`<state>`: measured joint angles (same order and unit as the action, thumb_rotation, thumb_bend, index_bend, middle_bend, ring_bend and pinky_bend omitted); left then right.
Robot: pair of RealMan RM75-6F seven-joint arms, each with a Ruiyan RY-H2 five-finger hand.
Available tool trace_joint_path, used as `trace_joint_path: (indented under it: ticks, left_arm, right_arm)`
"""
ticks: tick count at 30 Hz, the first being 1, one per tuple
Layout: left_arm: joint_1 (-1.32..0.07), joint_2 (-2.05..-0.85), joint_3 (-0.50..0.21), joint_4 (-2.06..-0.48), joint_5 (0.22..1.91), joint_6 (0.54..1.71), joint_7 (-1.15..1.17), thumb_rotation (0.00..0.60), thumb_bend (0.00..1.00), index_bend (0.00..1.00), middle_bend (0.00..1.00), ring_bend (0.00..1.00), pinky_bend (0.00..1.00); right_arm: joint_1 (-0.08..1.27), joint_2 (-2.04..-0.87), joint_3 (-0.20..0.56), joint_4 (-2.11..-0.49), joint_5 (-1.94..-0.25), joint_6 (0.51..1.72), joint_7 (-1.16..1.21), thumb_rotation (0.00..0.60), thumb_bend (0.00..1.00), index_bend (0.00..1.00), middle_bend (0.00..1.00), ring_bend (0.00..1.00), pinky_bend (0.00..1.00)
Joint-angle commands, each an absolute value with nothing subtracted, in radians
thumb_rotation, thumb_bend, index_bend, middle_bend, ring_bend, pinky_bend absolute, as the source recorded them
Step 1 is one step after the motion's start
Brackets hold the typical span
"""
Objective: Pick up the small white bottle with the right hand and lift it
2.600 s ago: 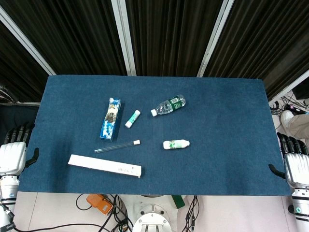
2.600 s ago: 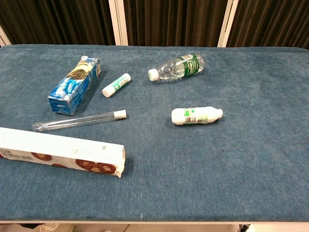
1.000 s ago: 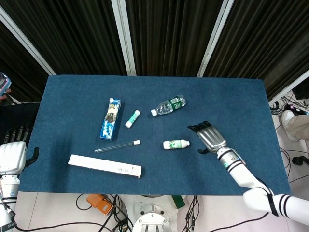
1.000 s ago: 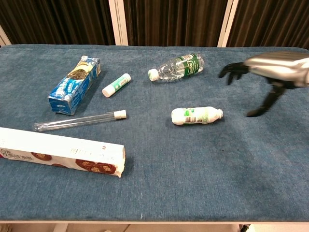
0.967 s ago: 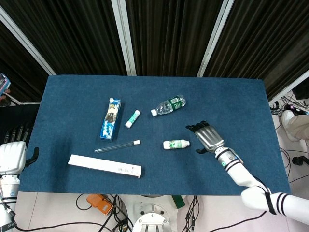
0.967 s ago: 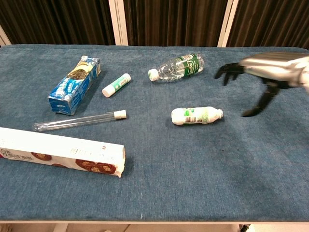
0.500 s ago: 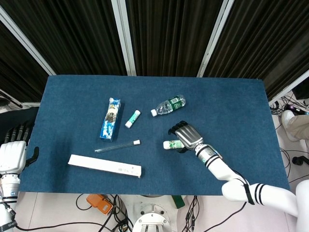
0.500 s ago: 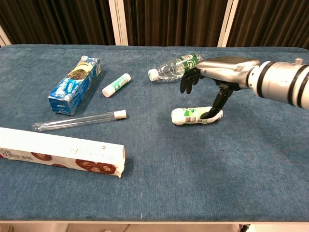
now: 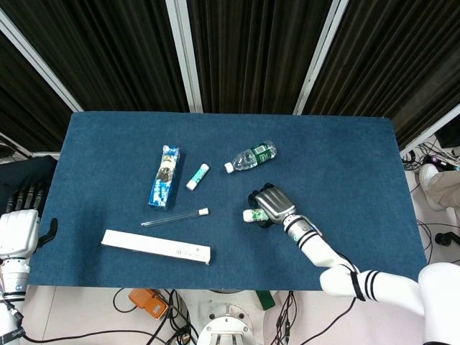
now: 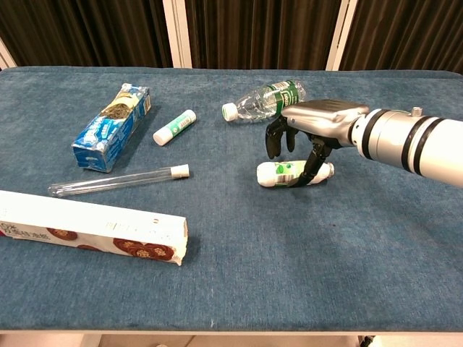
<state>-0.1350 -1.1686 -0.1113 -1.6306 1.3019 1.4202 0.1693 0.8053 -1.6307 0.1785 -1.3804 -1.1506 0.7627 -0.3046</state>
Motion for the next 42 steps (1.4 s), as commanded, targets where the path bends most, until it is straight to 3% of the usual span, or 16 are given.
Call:
trace_joint_path:
  ticks: [1, 7, 13, 18, 29, 42]
  left_arm:
    - [-0.134, -1.168, -0.112, -1.632, 1.300, 1.420, 0.166, 0.600, 0.43, 0.07, 0.00, 0.02, 0.07]
    - [-0.134, -1.166, -0.114, -1.636, 1.293, 1.417, 0.164, 0.600, 0.43, 0.07, 0.00, 0.02, 0.07]
    - [-0.133, -1.165, -0.114, -1.639, 1.292, 1.420, 0.166, 0.600, 0.43, 0.07, 0.00, 0.03, 0.07]
    - [-0.131, -1.161, -0.116, -1.641, 1.287, 1.420, 0.160, 0.600, 0.43, 0.07, 0.00, 0.03, 0.07]
    - [-0.130, -1.159, -0.117, -1.642, 1.285, 1.422, 0.161, 0.600, 0.43, 0.07, 0.00, 0.03, 0.07]
    - [-0.128, -1.158, -0.115, -1.646, 1.284, 1.425, 0.164, 0.600, 0.43, 0.07, 0.00, 0.03, 0.07]
  right_arm:
    - [0.809, -1.637, 0.173, -1.371, -1.152, 0.763, -0.296, 0.600, 0.27, 0.52, 0.47, 0.51, 0.29]
    - [0.819, -1.649, 0.164, -1.354, -1.152, 0.757, -0.283, 0.600, 0.35, 0.58, 0.50, 0.58, 0.38]
    - [0.821, -1.664, 0.164, -1.340, -1.171, 0.772, -0.249, 0.600, 0.50, 0.66, 0.55, 0.68, 0.58]
    - [0.807, -1.681, 0.181, -1.318, -1.213, 0.831, -0.184, 0.600, 0.55, 0.69, 0.59, 0.73, 0.70]
    - [0.788, -1.686, 0.270, -1.269, -1.275, 0.973, 0.000, 0.600, 0.56, 0.74, 0.61, 0.76, 0.74]
    - [0.729, -1.622, 0.399, -1.350, -1.346, 1.253, 0.156, 0.600, 0.56, 0.76, 0.61, 0.76, 0.74]
